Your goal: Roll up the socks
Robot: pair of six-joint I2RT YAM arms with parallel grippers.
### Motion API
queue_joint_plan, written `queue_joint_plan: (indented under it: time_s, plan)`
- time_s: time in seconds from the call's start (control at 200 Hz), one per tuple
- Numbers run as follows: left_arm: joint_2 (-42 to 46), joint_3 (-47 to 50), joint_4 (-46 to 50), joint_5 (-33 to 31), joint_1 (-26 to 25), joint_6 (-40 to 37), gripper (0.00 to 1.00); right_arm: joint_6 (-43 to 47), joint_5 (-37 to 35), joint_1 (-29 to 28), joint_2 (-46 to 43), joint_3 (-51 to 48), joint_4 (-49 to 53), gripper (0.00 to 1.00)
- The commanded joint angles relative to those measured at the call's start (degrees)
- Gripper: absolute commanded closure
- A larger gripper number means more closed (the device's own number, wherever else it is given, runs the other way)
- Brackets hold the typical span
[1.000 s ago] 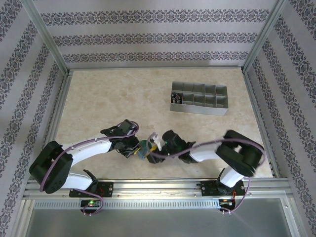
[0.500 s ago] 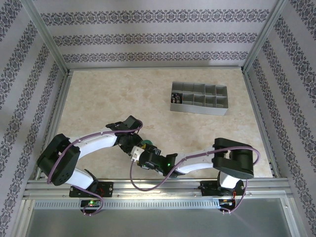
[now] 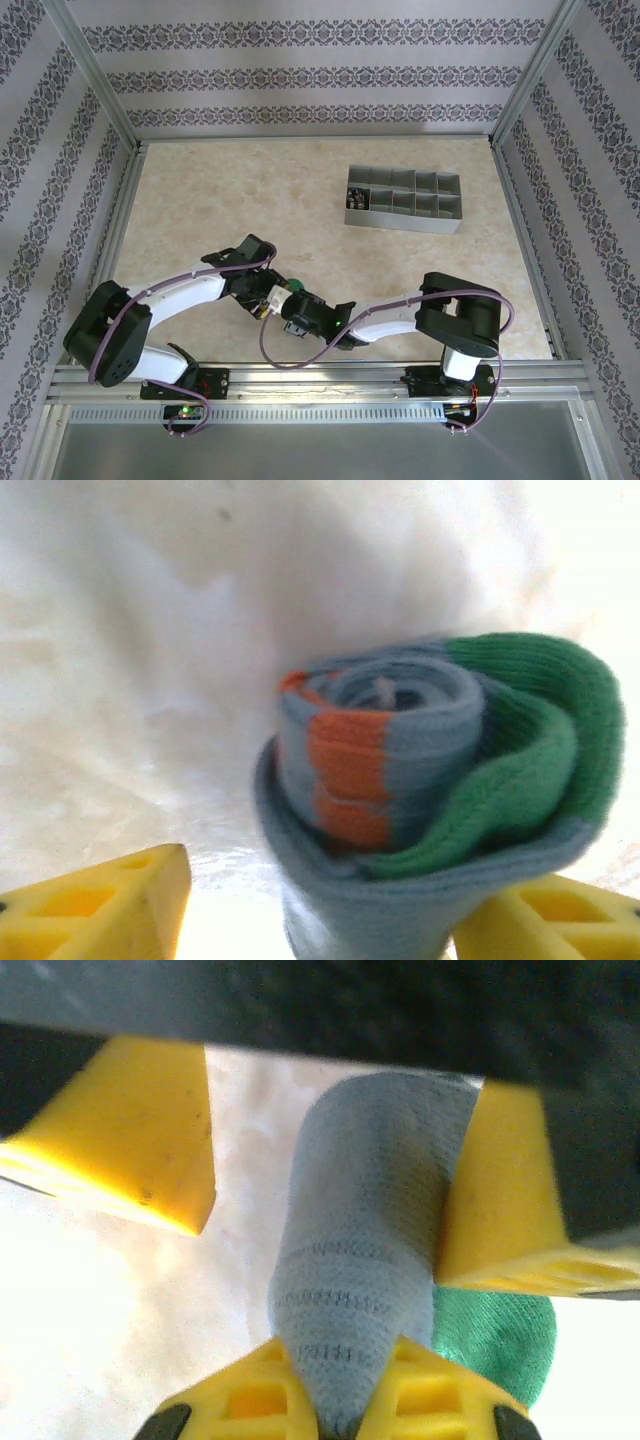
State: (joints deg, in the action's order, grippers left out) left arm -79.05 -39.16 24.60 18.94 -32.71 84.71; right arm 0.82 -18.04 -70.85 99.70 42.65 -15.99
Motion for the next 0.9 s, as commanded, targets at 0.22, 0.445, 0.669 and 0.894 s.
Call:
queue_joint_plan:
  time_s: [0.22,0.445,0.669,0.894]
  plan:
    - [4.99,1.85,-4.37,1.48,3.00,1.60,0.17,-14.35,25.73,10.16,3.35,-11.48,3.93,1.00]
    - [6.91,3.41,-7.45,1.02,3.06,1.30,0.21,-18.39,32.00,14.66,3.60,-13.81,1.69,1.00]
    - [8.47,6.01,-9.37,1.76,2.83,1.25,0.30,-22.86,38.89,19.27,6.10,-14.52,0.28,1.00]
    - [6.62,5.28,-11.96,1.21,1.68,0.62,0.39,-27.25,44.07,23.34,7.94,-15.12,-0.97,1.00]
